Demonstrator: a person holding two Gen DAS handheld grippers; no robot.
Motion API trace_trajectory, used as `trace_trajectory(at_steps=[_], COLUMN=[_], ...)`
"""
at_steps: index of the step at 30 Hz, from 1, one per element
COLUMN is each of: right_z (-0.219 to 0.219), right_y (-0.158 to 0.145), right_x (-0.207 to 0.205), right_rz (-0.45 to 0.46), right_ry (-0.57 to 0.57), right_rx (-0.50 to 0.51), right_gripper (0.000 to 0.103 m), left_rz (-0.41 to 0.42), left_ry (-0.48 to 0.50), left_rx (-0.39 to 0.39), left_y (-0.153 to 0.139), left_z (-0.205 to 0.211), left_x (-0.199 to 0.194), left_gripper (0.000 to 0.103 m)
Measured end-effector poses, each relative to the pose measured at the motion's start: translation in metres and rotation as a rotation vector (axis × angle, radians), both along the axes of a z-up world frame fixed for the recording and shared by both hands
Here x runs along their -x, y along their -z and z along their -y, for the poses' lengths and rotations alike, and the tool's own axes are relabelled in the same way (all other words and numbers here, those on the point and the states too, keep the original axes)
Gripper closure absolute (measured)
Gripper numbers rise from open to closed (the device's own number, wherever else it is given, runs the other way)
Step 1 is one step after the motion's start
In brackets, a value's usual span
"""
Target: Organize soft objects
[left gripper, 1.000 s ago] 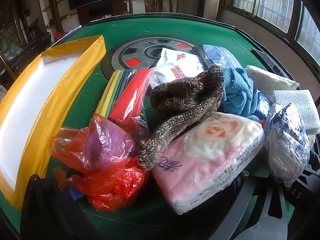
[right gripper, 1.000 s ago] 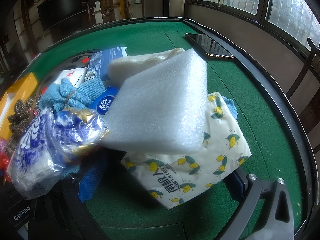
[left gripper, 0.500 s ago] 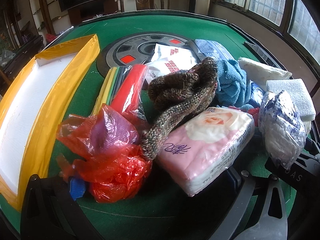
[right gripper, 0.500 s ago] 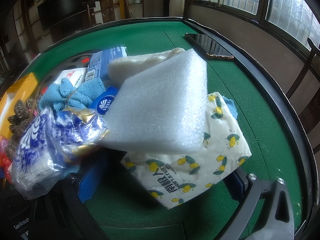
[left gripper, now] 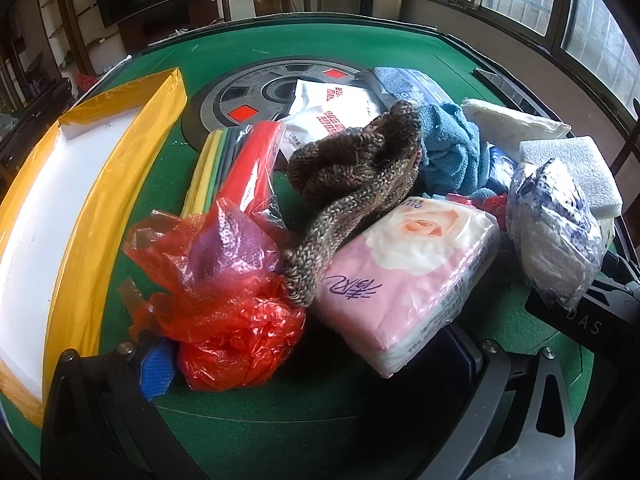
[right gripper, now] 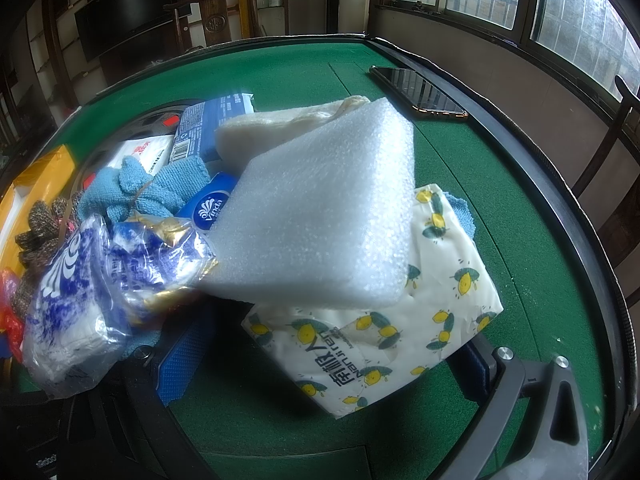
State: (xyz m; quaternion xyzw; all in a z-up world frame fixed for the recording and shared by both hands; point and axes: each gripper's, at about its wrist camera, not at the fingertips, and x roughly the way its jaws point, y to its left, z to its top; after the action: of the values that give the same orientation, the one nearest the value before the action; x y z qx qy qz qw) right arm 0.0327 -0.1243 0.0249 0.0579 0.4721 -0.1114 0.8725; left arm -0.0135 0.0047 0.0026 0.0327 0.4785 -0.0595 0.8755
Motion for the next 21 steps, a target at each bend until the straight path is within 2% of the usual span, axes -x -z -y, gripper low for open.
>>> trace_trajectory(at_steps=[4, 6, 8, 10, 11, 13, 15, 17, 19, 21], right_z=[0.0, 0.0, 0.002, 0.004, 0.003, 0.008, 0.003, -0.004, 0.0, 0.009], right_y=[0.0, 0.0, 0.0, -0.002, -0.003, -0.005, -0.005, -0.005, -0.008, -0.024], right_x=[0.0, 0.0, 0.001, 0.003, 0.002, 0.001, 0.002, 0.003, 0.013, 0.034], right_rz=[-0.001, 0.001, 0.001, -0.017, -0.046, -0.105, -0.183, -0.239, -0.273, -0.202], right_ry=[0.011, 0.012, 0.004, -0.04, -0.08, -0.09, -0.102, -0.189, -0.173, -0.136], right_rx=[0.002, -0.002, -0.007, -0.019, -0.02, -0.041, -0.048, -0.051, -0.054, -0.035], right_gripper=[0.001, 0.001, 0.001, 0.001, 0.001, 0.001, 0.001, 0.001, 0.002, 0.002], left_rz=[-0.013, -0.012, 0.059, 0.185, 0.259, 0.402, 0.496, 0.526, 0.517, 0.511], left_ry=[0.032, 0.025, 0.014, 0.013, 0.011, -0.007, -0.014, -0.007, -0.015, -0.029], left_rx=[0.018, 0.058, 0.098, 0.105, 0.114, 0.123, 0.125, 0.115, 0.098, 0.043], left_y=[-0.002, -0.007, -0.023, -0.049, -0.064, -0.091, -0.11, -0.12, -0.126, -0.131], left_z=[-0.004, -0.013, -0.025, -0.034, -0.04, -0.052, -0.064, -0.072, -0.078, -0.082], left_x=[0.002, 0.008, 0.02, 0.039, 0.051, 0.076, 0.095, 0.101, 0.103, 0.104], left_gripper=[0.0, 0.003, 0.004, 0.004, 0.004, 0.001, 0.0, 0.0, 0.0, 0.0])
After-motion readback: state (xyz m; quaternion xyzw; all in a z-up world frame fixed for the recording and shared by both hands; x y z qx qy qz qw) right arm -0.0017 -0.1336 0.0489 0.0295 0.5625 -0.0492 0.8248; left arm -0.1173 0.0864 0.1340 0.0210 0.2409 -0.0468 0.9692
